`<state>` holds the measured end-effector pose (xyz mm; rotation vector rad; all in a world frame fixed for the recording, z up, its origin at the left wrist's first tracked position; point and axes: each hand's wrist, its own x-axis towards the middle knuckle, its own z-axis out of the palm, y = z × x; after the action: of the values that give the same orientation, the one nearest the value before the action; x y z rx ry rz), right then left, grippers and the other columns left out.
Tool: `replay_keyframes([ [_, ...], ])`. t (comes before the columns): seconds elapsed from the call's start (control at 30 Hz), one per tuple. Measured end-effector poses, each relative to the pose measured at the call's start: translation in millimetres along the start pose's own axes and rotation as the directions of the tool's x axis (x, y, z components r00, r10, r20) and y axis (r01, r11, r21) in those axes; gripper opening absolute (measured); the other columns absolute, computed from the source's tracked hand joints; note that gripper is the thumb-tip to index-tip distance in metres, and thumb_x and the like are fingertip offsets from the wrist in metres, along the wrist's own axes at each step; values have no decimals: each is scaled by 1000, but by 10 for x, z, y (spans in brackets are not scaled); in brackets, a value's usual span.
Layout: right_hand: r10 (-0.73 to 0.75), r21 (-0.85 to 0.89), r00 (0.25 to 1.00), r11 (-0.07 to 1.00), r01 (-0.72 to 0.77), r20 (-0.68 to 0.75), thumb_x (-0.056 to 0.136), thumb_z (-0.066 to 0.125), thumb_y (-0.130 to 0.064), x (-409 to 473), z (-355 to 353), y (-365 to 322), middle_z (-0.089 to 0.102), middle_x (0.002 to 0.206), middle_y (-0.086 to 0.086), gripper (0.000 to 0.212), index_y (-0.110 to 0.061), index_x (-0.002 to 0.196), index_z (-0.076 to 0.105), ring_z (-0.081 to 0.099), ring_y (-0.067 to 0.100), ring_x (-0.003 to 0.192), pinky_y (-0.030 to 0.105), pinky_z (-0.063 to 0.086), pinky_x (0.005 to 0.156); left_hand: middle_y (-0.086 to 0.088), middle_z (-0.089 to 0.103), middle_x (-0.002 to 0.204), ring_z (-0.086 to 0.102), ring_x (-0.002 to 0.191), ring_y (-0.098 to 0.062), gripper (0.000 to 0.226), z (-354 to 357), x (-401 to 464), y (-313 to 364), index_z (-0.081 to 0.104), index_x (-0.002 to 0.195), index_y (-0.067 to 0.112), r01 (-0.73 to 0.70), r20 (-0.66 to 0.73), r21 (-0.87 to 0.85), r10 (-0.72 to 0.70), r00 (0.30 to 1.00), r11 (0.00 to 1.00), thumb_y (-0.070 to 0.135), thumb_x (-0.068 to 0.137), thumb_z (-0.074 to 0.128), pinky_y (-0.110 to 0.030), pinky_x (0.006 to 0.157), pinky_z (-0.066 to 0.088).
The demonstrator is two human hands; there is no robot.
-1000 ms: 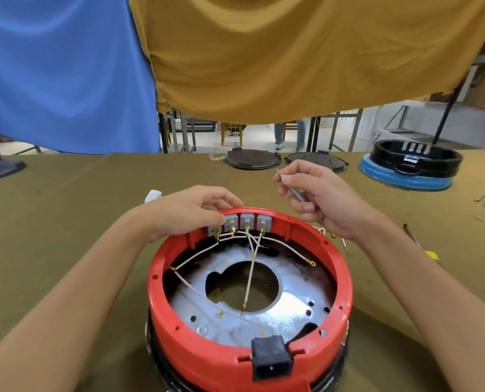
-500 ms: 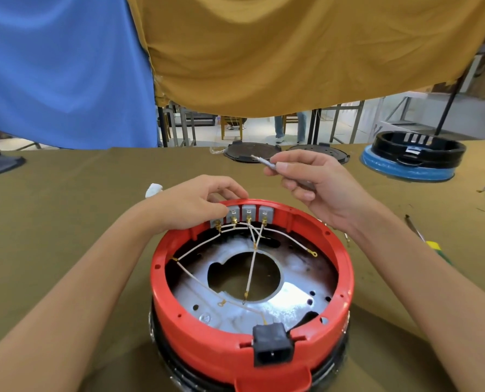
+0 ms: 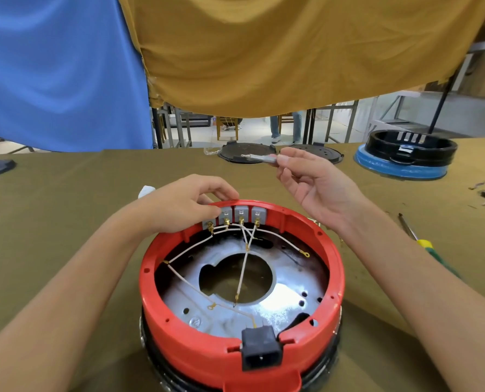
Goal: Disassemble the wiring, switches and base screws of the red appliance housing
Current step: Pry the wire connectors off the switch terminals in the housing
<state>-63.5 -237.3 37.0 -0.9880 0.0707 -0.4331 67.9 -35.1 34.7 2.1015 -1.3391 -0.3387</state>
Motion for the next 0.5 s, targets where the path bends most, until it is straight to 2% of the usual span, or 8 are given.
replay_keyframes([
  [0.1, -30, 90, 999, 995, 33, -35, 69, 73, -1, 4, -8, 15, 75, 89, 11, 35, -2, 102, 62, 66, 9, 73, 13, 54, 63, 18, 65, 113, 68, 97, -3, 40, 7, 4, 4, 63, 114, 39, -1, 6, 11, 1, 1000, 1000, 5, 95, 55, -30, 91, 50],
  [0.2, -49, 93, 998, 994, 54, -49, 85, 69, -4, 18, -10, 48, 71, 83, 7, 20, -1, 104, 65, 67, 8, 69, 15, 56, 65, 22, 64, 114, 67, 96, -2, 39, 30, 10, 7, 61, 113, 42, -1, -1, 32, 1, 1000, 999, 7, 96, 53, -33, 94, 51],
  [0.37, -109, -118, 991, 988, 99, -81, 99, 58, -14, 20, 40, 102, 71, 80, 9, 12, -3, 104, 60, 73, 19, 71, 26, 60, 66, 20, 66, 115, 66, 99, -4, 35, 22, 1, 5, 61, 118, 37, -19, 8, 37, 19, 1000, 999, 8, 99, 53, -36, 95, 52],
  [0.5, -235, -294, 969, 934, 204, -73, 102, 53, -10, -4, 83, 139, 66, 86, 11, 21, -1, 121, 51, 74, 26, 75, 31, 61, 66, 21, 63, 117, 64, 102, -4, 37, 2, -4, 2, 61, 118, 39, -24, -14, 115, 26, 1000, 993, 8, 99, 52, -34, 95, 51],
])
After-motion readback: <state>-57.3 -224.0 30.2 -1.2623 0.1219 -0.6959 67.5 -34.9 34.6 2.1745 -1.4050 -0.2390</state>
